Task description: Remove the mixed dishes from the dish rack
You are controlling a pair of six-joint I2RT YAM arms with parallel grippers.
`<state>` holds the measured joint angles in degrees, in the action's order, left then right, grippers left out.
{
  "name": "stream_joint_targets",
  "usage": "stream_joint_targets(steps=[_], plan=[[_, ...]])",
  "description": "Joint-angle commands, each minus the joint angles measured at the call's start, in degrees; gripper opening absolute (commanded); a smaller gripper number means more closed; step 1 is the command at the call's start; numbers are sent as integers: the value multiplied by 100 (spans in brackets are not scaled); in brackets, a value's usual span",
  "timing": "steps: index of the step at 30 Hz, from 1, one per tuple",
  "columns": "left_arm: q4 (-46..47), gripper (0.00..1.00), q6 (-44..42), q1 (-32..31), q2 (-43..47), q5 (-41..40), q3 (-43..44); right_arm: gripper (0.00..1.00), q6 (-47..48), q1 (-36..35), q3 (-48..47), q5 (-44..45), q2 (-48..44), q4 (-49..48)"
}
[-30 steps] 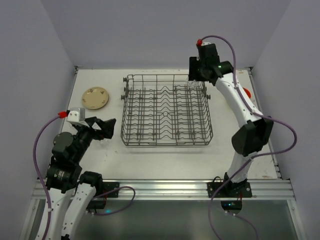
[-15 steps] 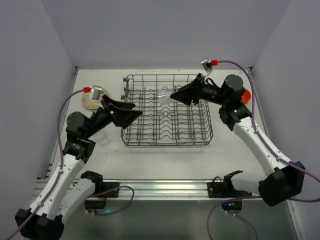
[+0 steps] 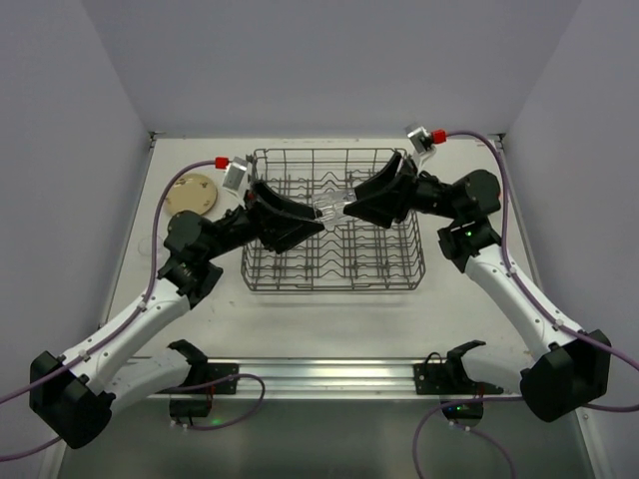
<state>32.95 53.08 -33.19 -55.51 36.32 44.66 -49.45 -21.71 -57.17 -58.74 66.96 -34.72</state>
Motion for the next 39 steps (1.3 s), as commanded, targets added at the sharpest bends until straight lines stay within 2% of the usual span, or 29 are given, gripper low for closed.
stream_joint_targets(steps=[1, 3, 4, 5, 6, 9, 11, 13, 14, 15, 16, 17, 18, 19, 20, 21, 22, 23, 24, 26, 27, 29, 31, 33, 34, 35, 36, 38, 39], plan=[[476, 58, -43, -153, -109, -125, 332, 32, 164, -43, 39, -50, -95, -123], [493, 49, -43, -196, -162, -125, 376, 32, 164, -70, 65, -32, -87, -167], [493, 35, -43, -214, -171, -125, 385, 32, 164, -70, 57, -32, -86, -175], [493, 29, -52, -240, -171, -116, 394, 32, 164, -70, 39, -41, -78, -175], [493, 17, -69, -258, -189, -116, 411, 32, 164, -70, 30, -41, -60, -175], [458, 0, -114, -276, -224, -151, 411, 32, 94, -87, 21, -146, -8, -324], [449, 0, -131, -276, -268, -151, 420, 32, 23, -122, 65, -164, 1, -482], [353, 0, -201, -284, -294, -168, 438, 46, -12, -122, 109, -243, 28, -579], [187, 0, -297, -285, -268, -351, 473, 61, 32, -114, 170, -243, 10, -545], [-571, 0, -681, -276, -155, -562, 630, 99, 128, -79, 179, -156, -33, -345], [-1136, 0, -955, -284, -67, -851, 770, 99, 546, 52, 145, 262, -182, 58], [-1803, 0, -1253, -276, 13, -1637, 1146, 99, 820, 140, -12, 667, -279, 1297], [-3106, 0, -1743, -276, 179, -2150, 1359, 99, 1415, 254, -153, 1245, -376, 2058], [-3815, 0, -1931, -276, 259, -2660, 1552, 99, 1664, 273, -320, 2774, -516, 2892], [-4414, 0, -2098, -276, 338, -3657, 1911, 99, 1806, 273, -609, 3485, -561, 4162], [-5560, 0, -2239, -276, 487, -4302, 2106, 99, 2042, 325, -672, 3988, -587, 4575], [-6180, 0, -2188, -276, 523, -4900, 2282, 99, 2175, 361, -708, 4263, -622, 4866], [-6883, 0, -2049, -276, 532, -6228, 2692, 99, 2298, 387, -691, 4422, -701, 5209], [-8151, 0, -1682, -276, 515, -6833, 2879, 99, 2421, 396, -682, 4459, -737, 5343], [-9345, 0, -1119, -258, 436, -8132, 3248, 99, 2598, 387, -647, 4607, -807, 5641], [-10047, 0, -776, -267, 427, -8332, 3276, 99, 2616, 387, -638, 4687, -825, 5695], [-10491, 0, -458, -145, 479, -8692, 3277, 99, 2642, 396, -568, 4766, -877, 5687], [-10844, 0, -228, 75, 427, -8703, 3329, 99, 2651, 396, -576, 4881, -939, 5669], [-10584, 0, -663, 793, 252, -8353, 3190, 99, 2695, 387, -594, 4986, -983, 5687], [-10390, 0, -902, 1145, 155, -8073, 3093, 99, 2721, 396, -576, 5021, -1009, 5678], [-10127, 0, -1200, 1940, -3, -7200, 2849, 99, 2748, 387, -533, 5065, -1035, 5678], [-9715, 0, -1534, 2348, -56, -6739, 2724, 99, 2774, 396, -506, 5109, -1088, 5678], [-9327, 0, -1616, 3173, -127, -5965, 2505, 99, 2809, 405, -427, 5276, -1132, 5678], [-9255, 0, -1617, 3326, -153, -5908, 2451, 99, 2827, 405, -401, 5311, -1158, 5678]])
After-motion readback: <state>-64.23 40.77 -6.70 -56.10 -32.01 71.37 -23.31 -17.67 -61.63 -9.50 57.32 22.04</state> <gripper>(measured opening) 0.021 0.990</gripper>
